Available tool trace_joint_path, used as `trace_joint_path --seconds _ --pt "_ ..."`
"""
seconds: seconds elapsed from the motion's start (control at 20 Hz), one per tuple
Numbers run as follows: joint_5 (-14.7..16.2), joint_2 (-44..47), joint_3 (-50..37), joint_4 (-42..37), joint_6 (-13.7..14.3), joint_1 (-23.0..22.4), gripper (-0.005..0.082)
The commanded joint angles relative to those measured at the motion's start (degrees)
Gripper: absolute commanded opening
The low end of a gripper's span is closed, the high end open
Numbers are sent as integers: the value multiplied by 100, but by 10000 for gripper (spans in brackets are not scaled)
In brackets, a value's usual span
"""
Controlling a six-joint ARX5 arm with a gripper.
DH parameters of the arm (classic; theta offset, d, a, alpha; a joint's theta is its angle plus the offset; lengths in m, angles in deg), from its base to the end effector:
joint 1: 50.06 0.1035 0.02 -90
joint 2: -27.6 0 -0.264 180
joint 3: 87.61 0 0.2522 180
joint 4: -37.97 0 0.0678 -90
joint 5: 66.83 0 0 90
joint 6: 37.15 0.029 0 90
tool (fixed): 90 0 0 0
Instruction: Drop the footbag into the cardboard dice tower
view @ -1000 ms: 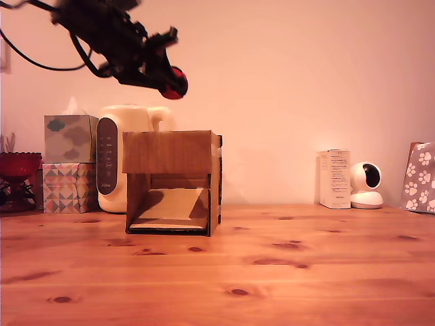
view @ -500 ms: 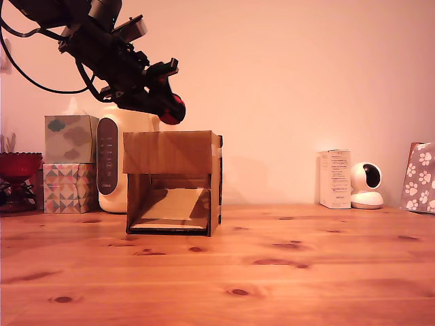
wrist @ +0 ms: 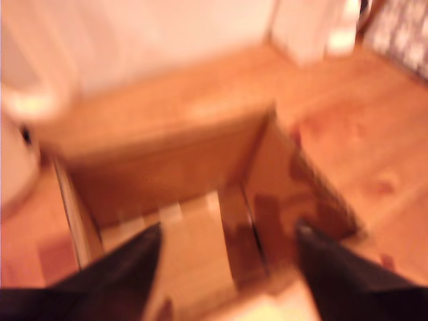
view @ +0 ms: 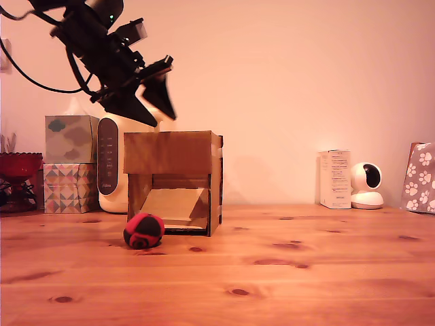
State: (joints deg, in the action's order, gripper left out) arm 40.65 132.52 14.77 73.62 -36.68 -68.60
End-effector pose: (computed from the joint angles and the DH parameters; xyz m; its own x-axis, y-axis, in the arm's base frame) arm 0.3906 -0.1402 0.2884 0.6153 -0.5232 -0.5897 0.5319 0.8276 -0.1793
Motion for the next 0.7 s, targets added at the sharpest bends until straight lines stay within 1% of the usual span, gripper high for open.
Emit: trace_joint_path --seconds 0.0,0.15,0.3,0.55,0.65 --pt "11 -188 -24 133 120 0 -24" --pt "20 -210 -24 273 153 0 -24" --pt "212 -295 -26 227 153 2 -24" --pt "229 -575 -96 236 162 7 -24" --pt "378 -686 -223 151 168 7 -24"
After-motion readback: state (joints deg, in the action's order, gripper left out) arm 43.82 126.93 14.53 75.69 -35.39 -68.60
